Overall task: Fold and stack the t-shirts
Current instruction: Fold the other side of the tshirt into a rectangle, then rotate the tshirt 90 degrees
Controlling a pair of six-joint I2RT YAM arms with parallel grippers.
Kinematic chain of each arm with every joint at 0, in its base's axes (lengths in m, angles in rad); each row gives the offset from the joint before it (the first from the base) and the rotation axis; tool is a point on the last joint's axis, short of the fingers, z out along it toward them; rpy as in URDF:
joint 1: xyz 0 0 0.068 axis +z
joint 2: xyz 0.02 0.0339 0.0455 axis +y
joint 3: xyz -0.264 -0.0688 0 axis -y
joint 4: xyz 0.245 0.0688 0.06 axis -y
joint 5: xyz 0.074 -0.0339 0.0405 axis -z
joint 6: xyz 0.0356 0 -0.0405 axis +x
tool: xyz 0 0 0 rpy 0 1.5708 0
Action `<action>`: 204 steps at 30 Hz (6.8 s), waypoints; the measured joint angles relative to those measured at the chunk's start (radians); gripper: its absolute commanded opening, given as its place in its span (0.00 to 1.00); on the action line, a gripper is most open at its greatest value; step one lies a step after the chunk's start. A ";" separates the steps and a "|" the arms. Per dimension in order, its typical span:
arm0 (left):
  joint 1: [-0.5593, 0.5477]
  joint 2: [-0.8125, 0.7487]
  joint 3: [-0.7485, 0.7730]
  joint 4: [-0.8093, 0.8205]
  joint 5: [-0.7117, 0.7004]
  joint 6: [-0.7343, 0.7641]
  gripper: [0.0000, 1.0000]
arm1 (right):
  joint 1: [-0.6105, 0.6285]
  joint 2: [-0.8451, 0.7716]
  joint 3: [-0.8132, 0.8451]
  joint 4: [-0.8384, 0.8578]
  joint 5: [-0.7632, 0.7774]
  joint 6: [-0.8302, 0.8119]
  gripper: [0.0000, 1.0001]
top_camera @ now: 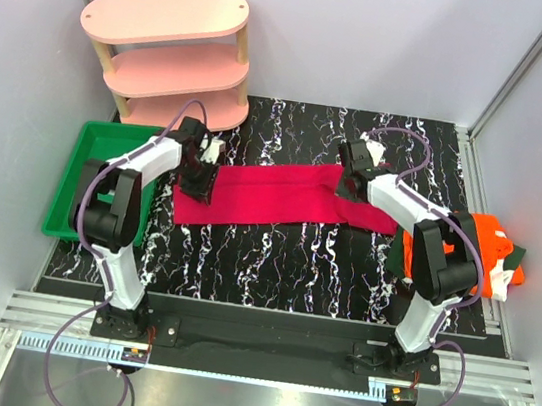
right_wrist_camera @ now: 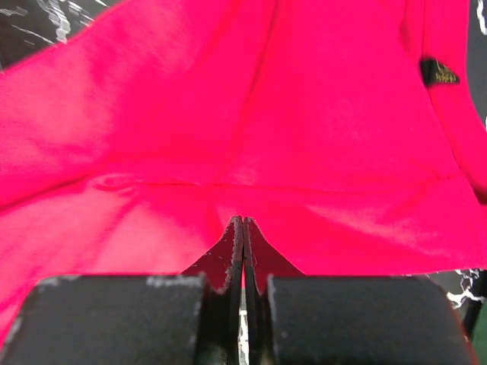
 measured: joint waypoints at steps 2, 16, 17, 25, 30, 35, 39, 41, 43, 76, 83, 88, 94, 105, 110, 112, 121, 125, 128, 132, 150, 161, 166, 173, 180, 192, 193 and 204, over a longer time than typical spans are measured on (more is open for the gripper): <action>0.002 0.012 0.000 -0.002 -0.001 0.000 0.36 | -0.002 0.000 -0.018 -0.001 0.000 0.005 0.00; 0.004 0.078 0.009 -0.008 -0.017 0.002 0.37 | -0.005 0.187 0.105 0.007 -0.002 0.015 0.00; 0.004 0.078 0.009 -0.009 -0.019 0.003 0.37 | -0.005 0.200 0.117 0.005 -0.002 0.014 0.00; 0.004 0.078 0.008 -0.009 -0.023 0.005 0.37 | -0.005 0.235 0.244 0.003 0.001 0.001 0.00; 0.004 0.078 0.005 -0.010 -0.023 0.005 0.37 | -0.008 0.296 0.356 0.011 0.001 -0.018 0.00; 0.004 0.079 0.005 -0.010 -0.027 0.005 0.38 | -0.024 0.388 0.444 -0.005 0.002 -0.033 0.00; 0.004 0.078 0.005 -0.010 -0.030 0.008 0.42 | -0.042 0.402 0.456 -0.032 0.017 -0.054 0.20; 0.004 0.075 0.005 -0.008 -0.031 0.008 0.44 | -0.048 0.375 0.442 -0.023 0.025 -0.066 0.37; 0.004 0.063 0.005 -0.008 -0.031 0.010 0.47 | -0.047 0.317 0.412 -0.016 0.032 -0.081 0.43; 0.045 0.243 0.287 0.041 -0.157 0.044 0.00 | 0.080 -0.037 -0.059 -0.012 0.157 0.152 0.00; 0.049 0.245 0.284 0.041 -0.178 0.058 0.00 | 0.050 0.082 -0.039 -0.021 0.149 0.219 0.00; 0.061 0.256 0.284 0.041 -0.186 0.068 0.00 | 0.015 0.103 -0.039 -0.035 0.148 0.244 0.00; 0.064 0.285 0.300 0.032 -0.192 0.074 0.00 | 0.002 0.103 -0.042 -0.043 0.145 0.250 0.00; 0.060 0.294 0.308 0.016 -0.211 0.106 0.00 | -0.037 0.127 -0.003 -0.077 0.106 0.259 0.00; 0.034 0.222 0.193 0.032 -0.238 0.161 0.00 | -0.080 0.197 0.110 -0.127 0.062 0.236 0.00; 0.015 0.185 0.140 0.026 -0.248 0.191 0.00 | -0.098 0.240 0.179 -0.153 0.044 0.220 0.00; -0.077 0.086 0.009 -0.148 -0.229 0.316 0.00 | -0.120 0.433 0.509 -0.294 -0.003 0.158 0.00; -0.130 0.051 -0.004 -0.237 -0.205 0.355 0.00 | -0.122 0.525 0.674 -0.352 -0.034 0.144 0.00; -0.182 0.016 -0.005 -0.283 -0.182 0.374 0.00 | -0.124 0.579 0.768 -0.391 -0.056 0.134 0.00; -0.253 -0.017 -0.006 -0.332 -0.152 0.393 0.00 | -0.124 0.645 0.889 -0.449 -0.072 0.120 0.00; -0.179 -0.098 0.025 -0.271 -0.088 0.328 0.08 | -0.125 0.478 0.668 -0.331 -0.088 0.082 0.36; -0.091 0.045 0.047 -0.114 -0.070 0.244 0.00 | -0.122 0.235 0.465 -0.198 -0.085 0.087 0.18; -0.078 0.121 0.056 -0.080 -0.071 0.235 0.00 | -0.121 0.249 0.416 -0.195 -0.082 0.086 0.20; -0.075 0.129 0.065 -0.072 -0.080 0.230 0.01 | -0.120 0.302 0.419 -0.191 -0.082 0.085 0.30; -0.075 0.123 0.054 -0.061 -0.082 0.239 0.00 | -0.120 0.389 0.456 -0.217 -0.087 0.078 0.27; -0.099 0.074 -0.017 -0.048 -0.099 0.286 0.00 | -0.124 0.594 0.790 -0.386 -0.089 0.067 0.22; -0.108 0.065 -0.029 -0.049 -0.103 0.293 0.00 | -0.124 0.616 0.829 -0.399 -0.090 0.065 0.22; -0.314 0.020 -0.100 -0.145 -0.134 0.336 0.00 | -0.130 0.817 1.211 -0.590 -0.144 0.053 0.25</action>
